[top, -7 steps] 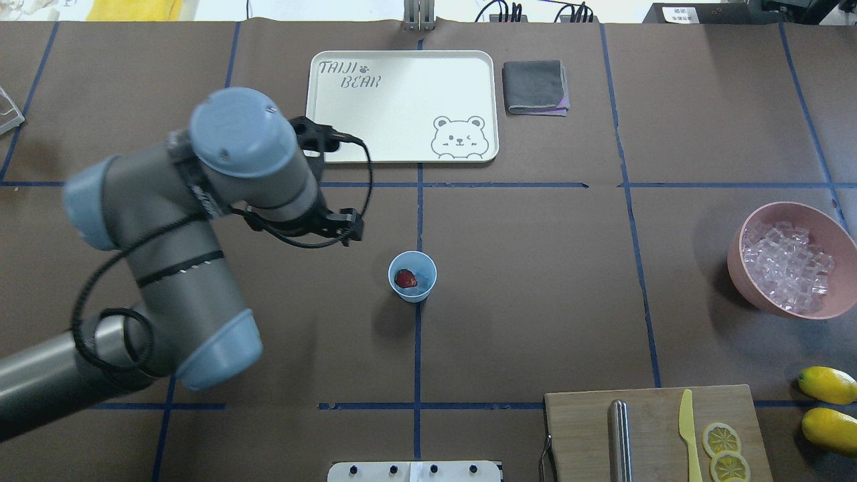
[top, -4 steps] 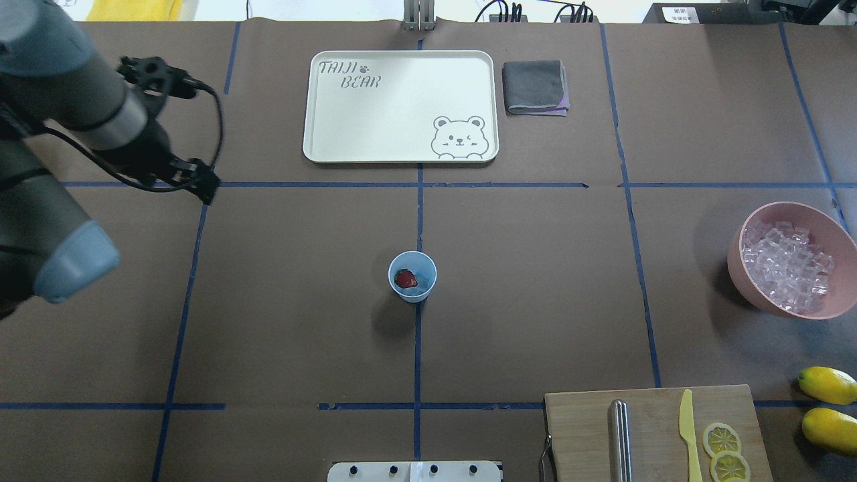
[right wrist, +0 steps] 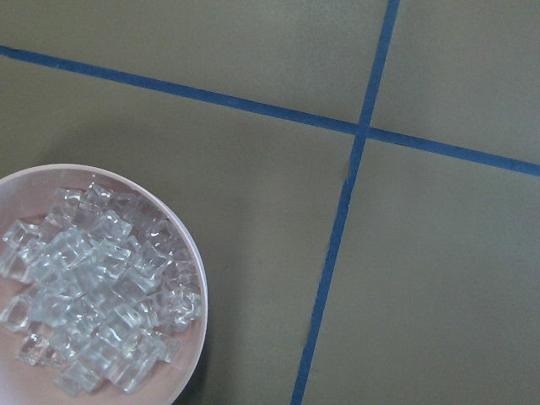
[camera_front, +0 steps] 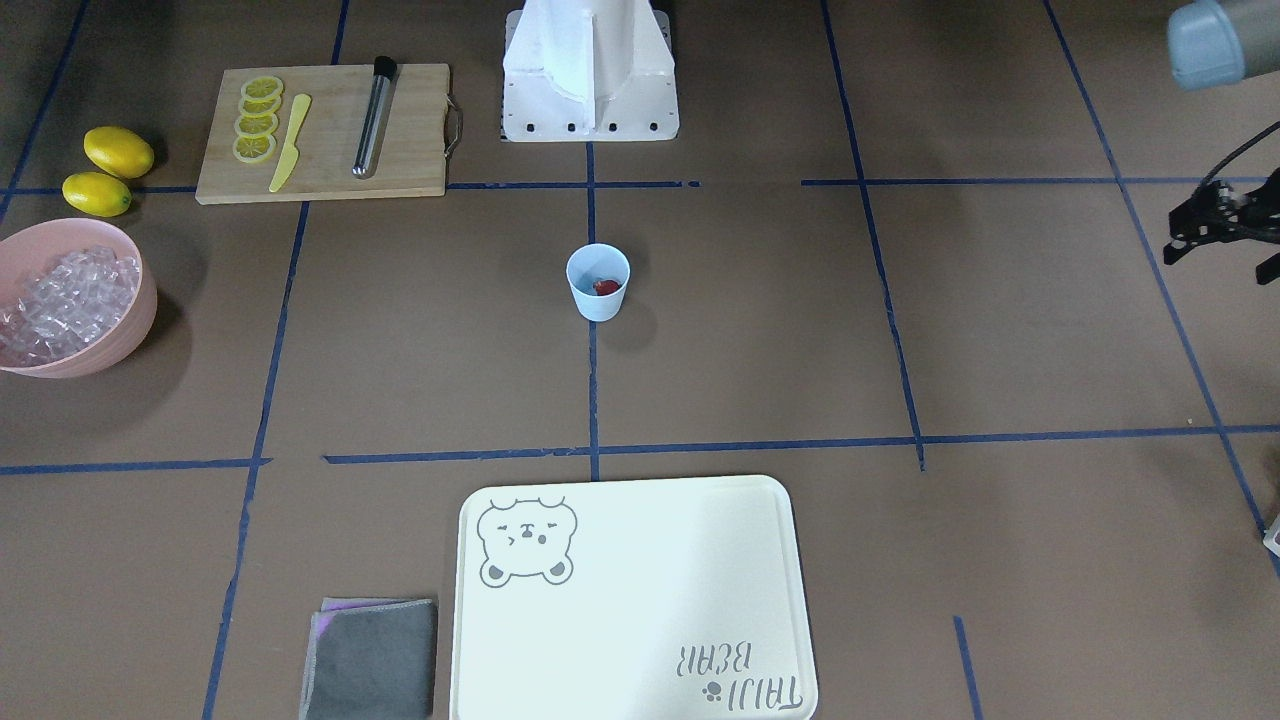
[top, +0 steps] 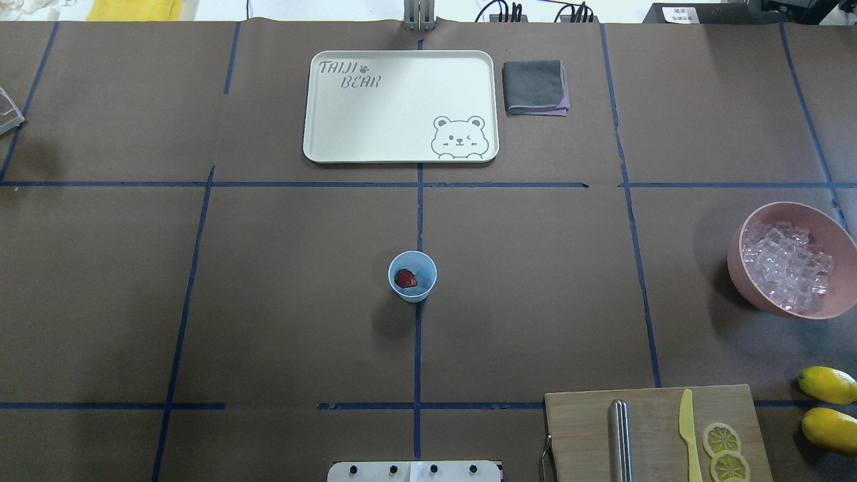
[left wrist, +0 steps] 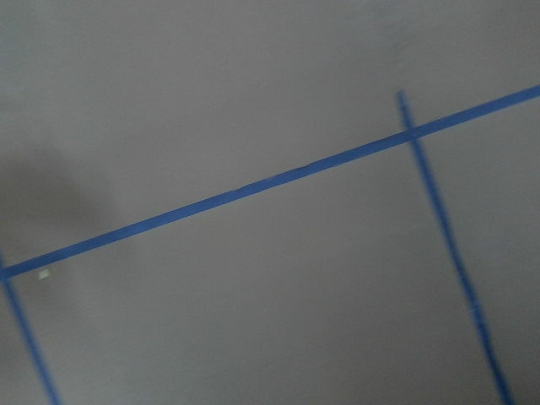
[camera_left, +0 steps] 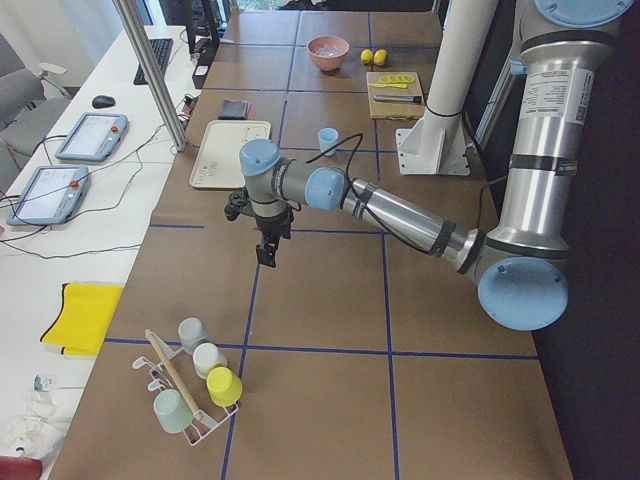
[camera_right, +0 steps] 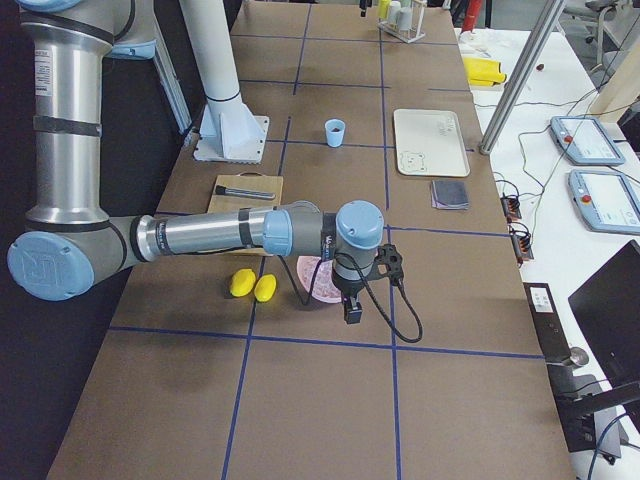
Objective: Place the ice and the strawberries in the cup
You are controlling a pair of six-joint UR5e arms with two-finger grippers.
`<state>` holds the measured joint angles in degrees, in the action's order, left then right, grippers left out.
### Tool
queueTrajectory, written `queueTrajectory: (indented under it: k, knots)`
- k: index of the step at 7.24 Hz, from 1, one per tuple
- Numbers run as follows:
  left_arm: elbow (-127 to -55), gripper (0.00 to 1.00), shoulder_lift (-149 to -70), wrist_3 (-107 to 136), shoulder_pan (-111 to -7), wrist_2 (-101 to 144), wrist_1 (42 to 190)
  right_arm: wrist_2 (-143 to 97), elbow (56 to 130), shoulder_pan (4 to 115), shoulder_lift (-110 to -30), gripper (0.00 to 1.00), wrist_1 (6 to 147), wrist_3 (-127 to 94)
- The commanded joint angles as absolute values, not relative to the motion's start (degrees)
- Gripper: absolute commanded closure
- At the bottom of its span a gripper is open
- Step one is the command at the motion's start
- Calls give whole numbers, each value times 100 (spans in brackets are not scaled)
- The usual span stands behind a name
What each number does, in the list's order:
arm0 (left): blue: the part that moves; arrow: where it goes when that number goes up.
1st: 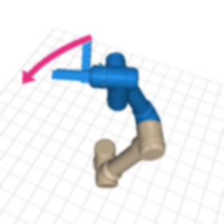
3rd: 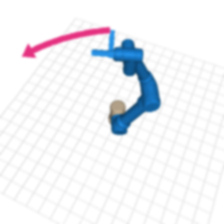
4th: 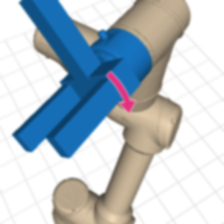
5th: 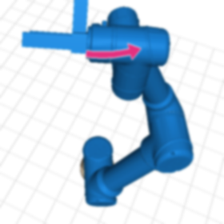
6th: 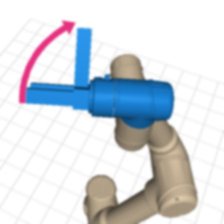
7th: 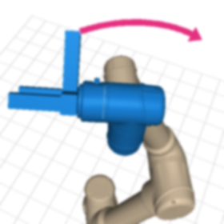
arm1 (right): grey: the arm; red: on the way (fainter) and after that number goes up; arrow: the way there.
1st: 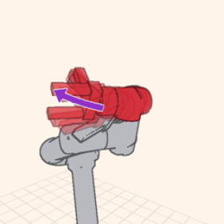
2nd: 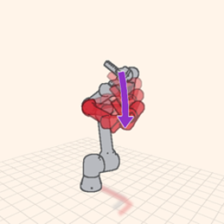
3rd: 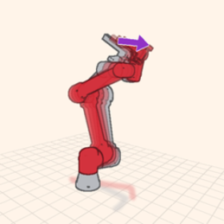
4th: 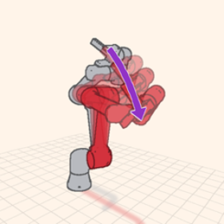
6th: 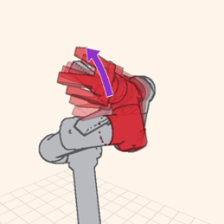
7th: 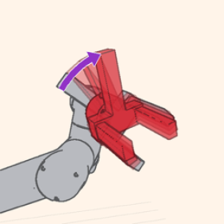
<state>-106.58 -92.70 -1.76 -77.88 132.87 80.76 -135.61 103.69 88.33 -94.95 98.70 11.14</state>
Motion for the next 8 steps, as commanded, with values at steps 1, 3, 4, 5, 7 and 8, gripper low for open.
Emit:
queueTrajectory:
  k: [1,3,4,5,7,8]
  knots:
    - [-9936,0,-8808,-1444,-8715,14040,8130,-13562,10380,8833,-9492,1,9870,1107]
    - [-9791,0,-8798,-1058,-9139,14098,8121,-13562,10380,8833,-9492,1,9870,1116]
    - [-9774,0,-8798,-968,-9141,14072,8121,-13562,10380,8833,-9492,1,9870,1108]
    - [-9782,0,-8789,-906,-9141,14071,8130,-13562,10406,8833,-9492,1,9870,1090]
    - [-9774,0,-8798,-905,-9141,14063,8191,-13562,10415,8833,-9483,1,9870,1090]
    - [-9773,0,-8789,-914,-9141,14071,8191,-13562,10424,8833,-9492,1,9870,1090]
